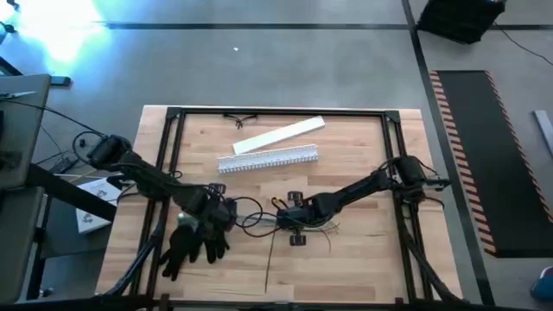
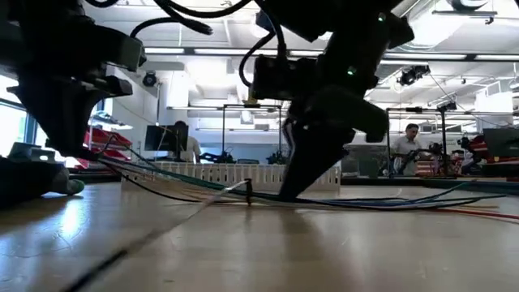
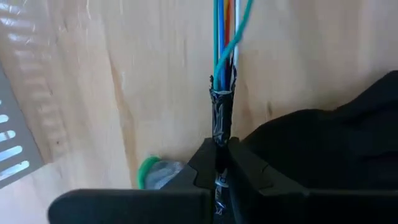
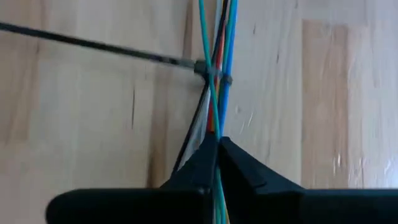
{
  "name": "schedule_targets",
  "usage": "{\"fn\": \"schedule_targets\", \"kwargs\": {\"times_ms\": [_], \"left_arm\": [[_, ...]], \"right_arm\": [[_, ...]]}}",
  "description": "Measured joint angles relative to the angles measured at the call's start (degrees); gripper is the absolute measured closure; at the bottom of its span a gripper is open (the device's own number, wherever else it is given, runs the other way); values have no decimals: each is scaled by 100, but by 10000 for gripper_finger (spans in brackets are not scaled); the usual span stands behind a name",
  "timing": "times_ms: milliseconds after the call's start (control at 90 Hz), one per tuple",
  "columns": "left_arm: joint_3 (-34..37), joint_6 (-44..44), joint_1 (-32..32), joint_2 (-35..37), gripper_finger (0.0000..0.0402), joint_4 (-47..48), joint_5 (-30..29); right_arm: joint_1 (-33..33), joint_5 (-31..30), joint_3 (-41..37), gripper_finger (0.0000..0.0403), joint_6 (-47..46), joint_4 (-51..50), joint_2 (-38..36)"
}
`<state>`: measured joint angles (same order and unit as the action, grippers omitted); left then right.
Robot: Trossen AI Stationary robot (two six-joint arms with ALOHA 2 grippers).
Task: Ziptie cables
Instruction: Wrap the black zip tie on the cable
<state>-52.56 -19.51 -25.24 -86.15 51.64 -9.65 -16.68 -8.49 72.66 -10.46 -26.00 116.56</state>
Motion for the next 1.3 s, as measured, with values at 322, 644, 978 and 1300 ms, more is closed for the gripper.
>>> {"fn": "schedule_targets", "kwargs": {"times_ms": [322,644,978,1300], "left_arm": [[510,-192,-100,-15,398,-851,11],[796,-303,-104,-26,398,-1484,64],[798,-818,-111,-50,398,-1690,30],[796,-1091,-353,-53,398,-2312,62]], "right_arm": [[-86,60,-29,403,-90,-860,-212],[-93,29,-42,397,54,-1015,-258],[-73,-755,-55,289,-617,-2233,-1009],[-660,-305,-54,265,-2469,-629,-983]]}}
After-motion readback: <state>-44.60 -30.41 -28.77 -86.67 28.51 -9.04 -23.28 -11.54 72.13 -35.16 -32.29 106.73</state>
